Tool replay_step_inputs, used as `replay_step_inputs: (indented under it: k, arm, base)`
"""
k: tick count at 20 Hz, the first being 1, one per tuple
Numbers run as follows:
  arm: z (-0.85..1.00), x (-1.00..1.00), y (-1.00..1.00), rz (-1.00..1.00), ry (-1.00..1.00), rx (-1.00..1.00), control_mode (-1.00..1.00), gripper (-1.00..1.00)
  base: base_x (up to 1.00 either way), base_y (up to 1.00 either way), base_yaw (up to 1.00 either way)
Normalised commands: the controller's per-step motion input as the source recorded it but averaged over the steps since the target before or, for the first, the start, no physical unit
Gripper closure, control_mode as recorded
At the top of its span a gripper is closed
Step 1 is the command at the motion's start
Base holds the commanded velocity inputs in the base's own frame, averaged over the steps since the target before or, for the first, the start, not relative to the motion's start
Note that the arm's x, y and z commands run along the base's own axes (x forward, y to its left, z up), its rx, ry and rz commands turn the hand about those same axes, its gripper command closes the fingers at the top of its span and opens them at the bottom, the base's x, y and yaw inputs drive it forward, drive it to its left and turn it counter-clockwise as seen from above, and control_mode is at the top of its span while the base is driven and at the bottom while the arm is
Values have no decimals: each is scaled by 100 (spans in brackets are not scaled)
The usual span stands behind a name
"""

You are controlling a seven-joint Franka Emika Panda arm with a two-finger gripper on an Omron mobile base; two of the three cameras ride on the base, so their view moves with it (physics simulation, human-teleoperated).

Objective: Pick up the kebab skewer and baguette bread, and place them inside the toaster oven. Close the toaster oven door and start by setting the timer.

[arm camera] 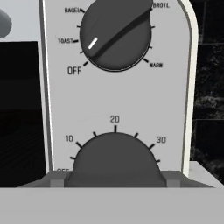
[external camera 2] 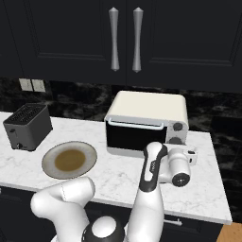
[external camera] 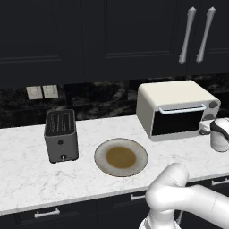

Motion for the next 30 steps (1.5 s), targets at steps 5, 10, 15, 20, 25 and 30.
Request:
replay_step_inputs:
  k: [5,10,15,20,25,30]
  arm:
    - [0,0,0,0,0,0,-100,100]
    - [0,0,0,0,0,0,-100,100]
    - [-3,0,-1,-1,0,3,-100,100]
    - [-16,0,-2,-4,0,15,-100,100]
    - [-15,0,-1,-5,0,16,-100,100]
    - [-23,0,0,-5,0,15,-100,100]
  base:
    - [0,0,0]
    - [0,0,0]
    - [0,0,0]
    - [0,0,0]
    - [0,0,0]
    - [0,0,0]
